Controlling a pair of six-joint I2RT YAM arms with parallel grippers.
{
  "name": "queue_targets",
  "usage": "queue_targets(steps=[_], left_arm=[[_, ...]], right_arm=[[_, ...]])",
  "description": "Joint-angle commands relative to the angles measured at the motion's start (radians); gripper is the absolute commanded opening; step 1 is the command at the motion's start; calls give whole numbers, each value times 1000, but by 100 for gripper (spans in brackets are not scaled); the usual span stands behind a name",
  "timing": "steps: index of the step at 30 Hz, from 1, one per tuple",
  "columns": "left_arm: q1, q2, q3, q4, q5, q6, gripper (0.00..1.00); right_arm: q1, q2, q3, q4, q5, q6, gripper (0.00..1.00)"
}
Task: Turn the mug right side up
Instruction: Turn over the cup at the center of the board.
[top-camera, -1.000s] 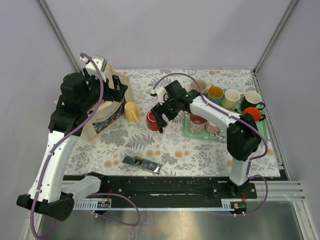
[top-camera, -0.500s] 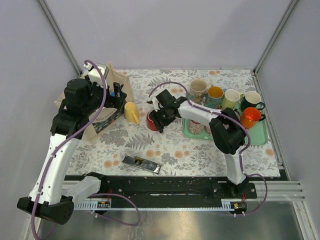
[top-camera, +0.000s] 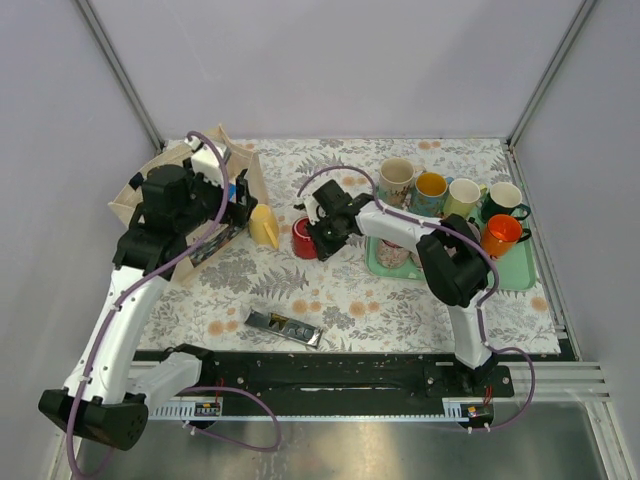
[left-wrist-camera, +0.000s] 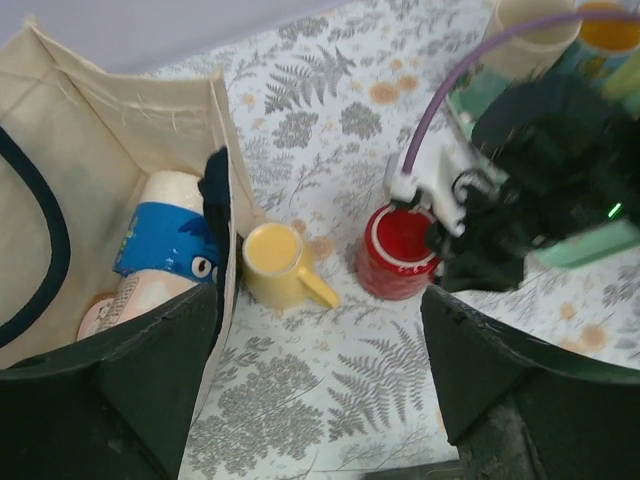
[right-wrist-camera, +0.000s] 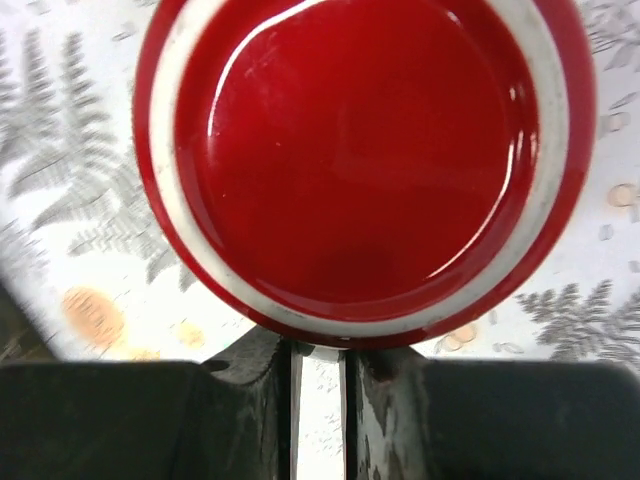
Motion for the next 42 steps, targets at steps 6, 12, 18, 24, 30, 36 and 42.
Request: queue_targets(steps=[6,12,18,24,30,36,42], left_arm=[[-35,-253,-372,413,121,543,89],[-172,-323,-529,600,120,926,91],[-270,-234,-606,898,153,1112,98],[-381,-113,-615,1125,106,1183,88],[-395,-68,-604,1130,103,1206,57],[-395,-21,-615,1192,95,1253,37],[-393,51,-642,1286,42,1362,68]], right_arm=[[-233,-144,250,-191,-799,30,0],[-268,-175,272,-192,-1165,172,0],[-276,-199,103,403,-1381,708,0],[-273,-219,-32,874,-1433,1163,0],[-274,-221,-35,874,-1443,1170,0],[-276,-206,-22,834,-1446,1162,0],[-276,-204,-14,796,-1447,1157,0]])
